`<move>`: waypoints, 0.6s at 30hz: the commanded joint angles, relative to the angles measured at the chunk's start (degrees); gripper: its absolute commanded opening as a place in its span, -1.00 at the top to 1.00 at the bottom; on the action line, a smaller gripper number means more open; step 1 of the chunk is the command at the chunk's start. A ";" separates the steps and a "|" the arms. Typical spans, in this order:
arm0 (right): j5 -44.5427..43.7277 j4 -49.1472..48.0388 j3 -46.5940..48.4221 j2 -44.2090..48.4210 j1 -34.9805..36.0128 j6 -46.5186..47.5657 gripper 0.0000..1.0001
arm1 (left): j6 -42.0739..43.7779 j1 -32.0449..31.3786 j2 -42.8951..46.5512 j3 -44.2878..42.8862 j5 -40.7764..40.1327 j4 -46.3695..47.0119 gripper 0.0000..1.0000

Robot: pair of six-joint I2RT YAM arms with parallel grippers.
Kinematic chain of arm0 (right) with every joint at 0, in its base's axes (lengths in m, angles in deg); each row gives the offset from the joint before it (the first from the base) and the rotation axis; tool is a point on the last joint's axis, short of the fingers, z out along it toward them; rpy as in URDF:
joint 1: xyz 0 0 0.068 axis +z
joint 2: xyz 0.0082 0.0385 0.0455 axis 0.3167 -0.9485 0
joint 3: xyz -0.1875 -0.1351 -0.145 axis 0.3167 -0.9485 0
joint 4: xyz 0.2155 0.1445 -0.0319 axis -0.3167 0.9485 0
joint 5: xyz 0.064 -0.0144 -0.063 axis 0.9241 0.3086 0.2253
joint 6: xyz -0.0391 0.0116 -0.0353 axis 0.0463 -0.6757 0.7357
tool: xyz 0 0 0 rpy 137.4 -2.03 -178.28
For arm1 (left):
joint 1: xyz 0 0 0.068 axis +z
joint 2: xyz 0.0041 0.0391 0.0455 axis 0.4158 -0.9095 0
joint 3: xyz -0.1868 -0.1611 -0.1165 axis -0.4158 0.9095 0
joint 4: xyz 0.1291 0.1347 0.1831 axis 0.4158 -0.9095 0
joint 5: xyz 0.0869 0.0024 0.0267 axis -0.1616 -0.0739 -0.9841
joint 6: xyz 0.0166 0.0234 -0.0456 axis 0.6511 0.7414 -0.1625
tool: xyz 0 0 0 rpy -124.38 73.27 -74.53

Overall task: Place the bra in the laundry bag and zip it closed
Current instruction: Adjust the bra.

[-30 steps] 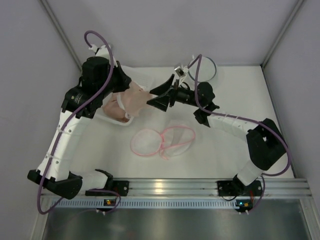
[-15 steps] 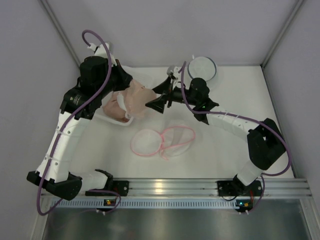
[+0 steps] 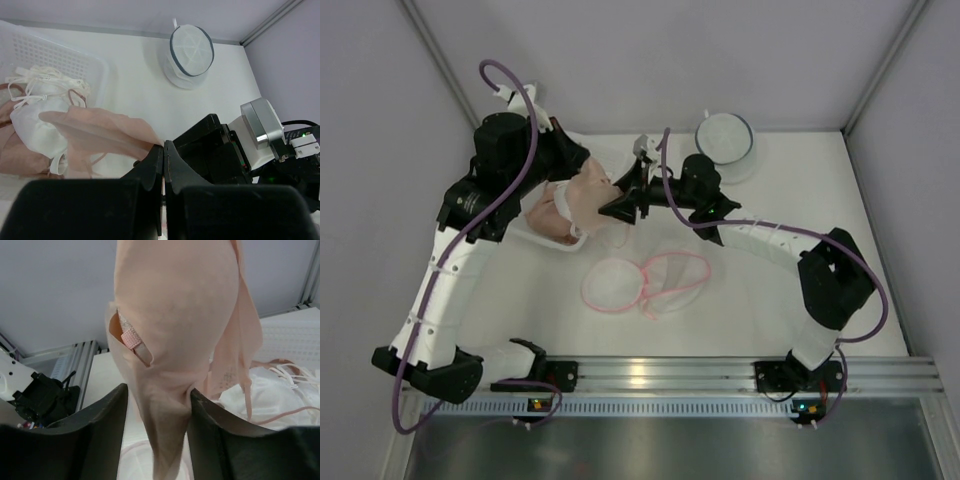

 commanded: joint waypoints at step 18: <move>-4.87 12.20 1.97 11.01 1.05 0.65 1.00 | 3.02 14.41 1.30 14.79 15.60 14.71 0.50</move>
